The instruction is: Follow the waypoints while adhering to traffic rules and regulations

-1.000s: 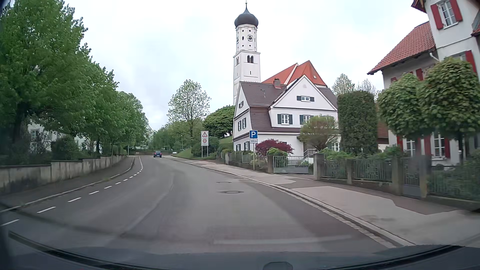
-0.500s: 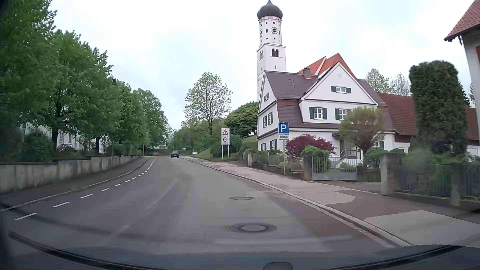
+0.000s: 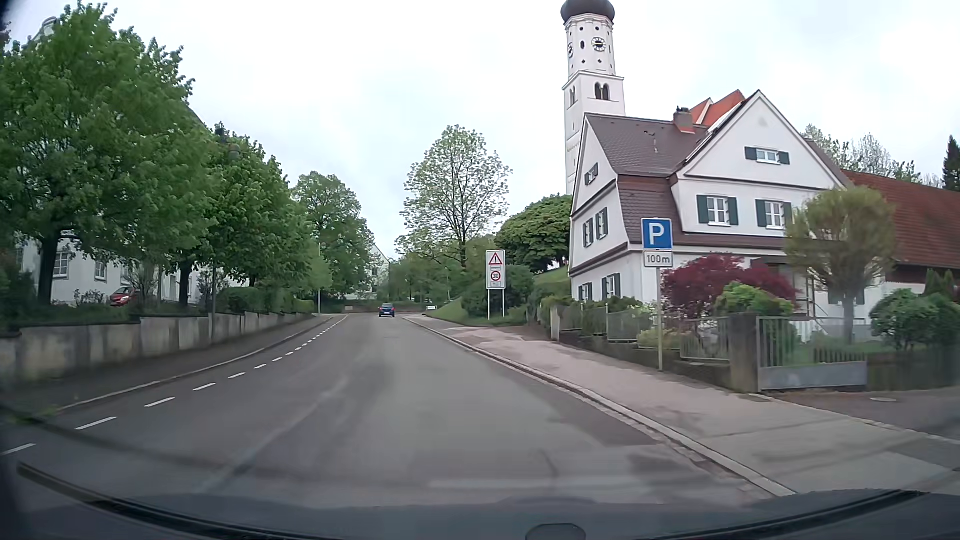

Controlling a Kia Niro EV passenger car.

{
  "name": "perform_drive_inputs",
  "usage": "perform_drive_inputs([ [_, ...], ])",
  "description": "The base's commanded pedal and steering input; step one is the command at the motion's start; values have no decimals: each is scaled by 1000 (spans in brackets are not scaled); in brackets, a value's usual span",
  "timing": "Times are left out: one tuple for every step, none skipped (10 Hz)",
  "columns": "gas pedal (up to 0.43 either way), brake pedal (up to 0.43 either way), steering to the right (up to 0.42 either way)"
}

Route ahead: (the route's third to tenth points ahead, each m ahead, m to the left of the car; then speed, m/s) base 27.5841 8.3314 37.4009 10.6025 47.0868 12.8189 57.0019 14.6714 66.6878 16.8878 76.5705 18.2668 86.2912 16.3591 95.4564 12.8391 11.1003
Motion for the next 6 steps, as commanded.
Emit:
perform_drive_inputs([
  [150,0,-69],
  [150,0,-69],
  [150,0,-69],
  [150,0,-68],
  [150,0,-68],
  [150,0,-67],
])
